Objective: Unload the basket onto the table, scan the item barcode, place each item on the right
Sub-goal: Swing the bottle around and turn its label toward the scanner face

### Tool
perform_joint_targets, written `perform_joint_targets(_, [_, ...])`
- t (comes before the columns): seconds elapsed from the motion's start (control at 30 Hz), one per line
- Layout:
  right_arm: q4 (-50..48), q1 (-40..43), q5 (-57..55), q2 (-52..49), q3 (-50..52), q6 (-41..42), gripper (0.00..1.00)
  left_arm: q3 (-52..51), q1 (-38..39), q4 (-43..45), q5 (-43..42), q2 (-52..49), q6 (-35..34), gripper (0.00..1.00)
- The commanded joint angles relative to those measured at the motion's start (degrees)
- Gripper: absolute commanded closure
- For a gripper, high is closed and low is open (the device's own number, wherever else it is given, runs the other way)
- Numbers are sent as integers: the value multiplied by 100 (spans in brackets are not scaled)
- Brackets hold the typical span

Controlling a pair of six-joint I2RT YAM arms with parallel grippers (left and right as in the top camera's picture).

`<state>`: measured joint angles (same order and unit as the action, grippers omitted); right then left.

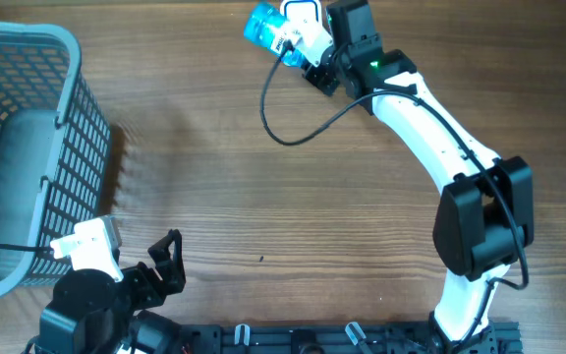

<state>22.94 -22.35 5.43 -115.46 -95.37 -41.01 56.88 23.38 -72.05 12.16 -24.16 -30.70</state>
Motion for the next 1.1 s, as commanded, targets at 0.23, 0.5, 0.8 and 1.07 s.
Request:
perform_joint_targets(0.23, [-1329,789,2376,-435,-289,-1296,96,24,-26,20,35,11,31,0])
perform_joint_targets(0.5, [-2413,1080,3294,-1099,-289,-1300,96,24,-26,20,35,11,31,0])
perform_joint_targets(0.8, [-2861,1099,3289,-1646,-293,-1307,96,24,-26,22,35,11,28,0])
perform_joint_targets(1.07, [-3217,1307,3362,-1773,-341,-1088,96,24,-26,22,35,11,31,0])
